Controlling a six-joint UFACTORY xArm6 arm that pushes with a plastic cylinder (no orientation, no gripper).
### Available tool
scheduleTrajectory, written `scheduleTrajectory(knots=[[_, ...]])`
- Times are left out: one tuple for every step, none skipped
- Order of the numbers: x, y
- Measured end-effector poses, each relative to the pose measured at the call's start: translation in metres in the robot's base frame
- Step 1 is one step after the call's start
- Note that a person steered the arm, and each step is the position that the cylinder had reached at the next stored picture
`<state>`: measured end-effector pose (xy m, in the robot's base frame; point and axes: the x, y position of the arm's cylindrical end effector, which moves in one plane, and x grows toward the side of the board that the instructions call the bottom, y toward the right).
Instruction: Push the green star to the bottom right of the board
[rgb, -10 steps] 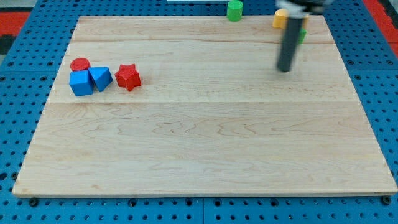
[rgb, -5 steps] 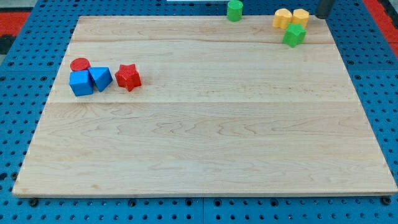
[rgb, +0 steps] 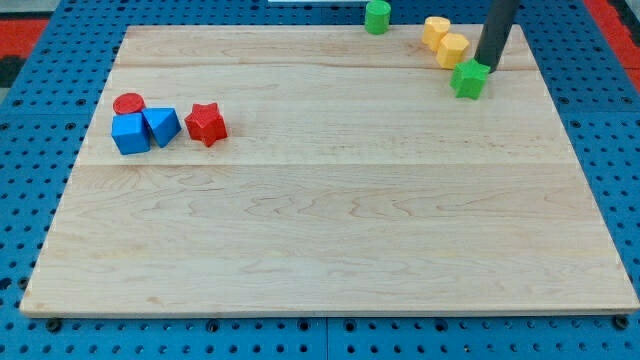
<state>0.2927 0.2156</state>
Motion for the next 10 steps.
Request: scheduleTrajectory(knots=[[0.039, 0.001], [0.082, 0.001], [0.077, 0.02], [0.012, 0.063], [0.014, 0.034], [0.001, 0.042], [-0.063, 0.014], [-0.101, -0.054], [-0.101, -0.062], [-0.089, -0.062]])
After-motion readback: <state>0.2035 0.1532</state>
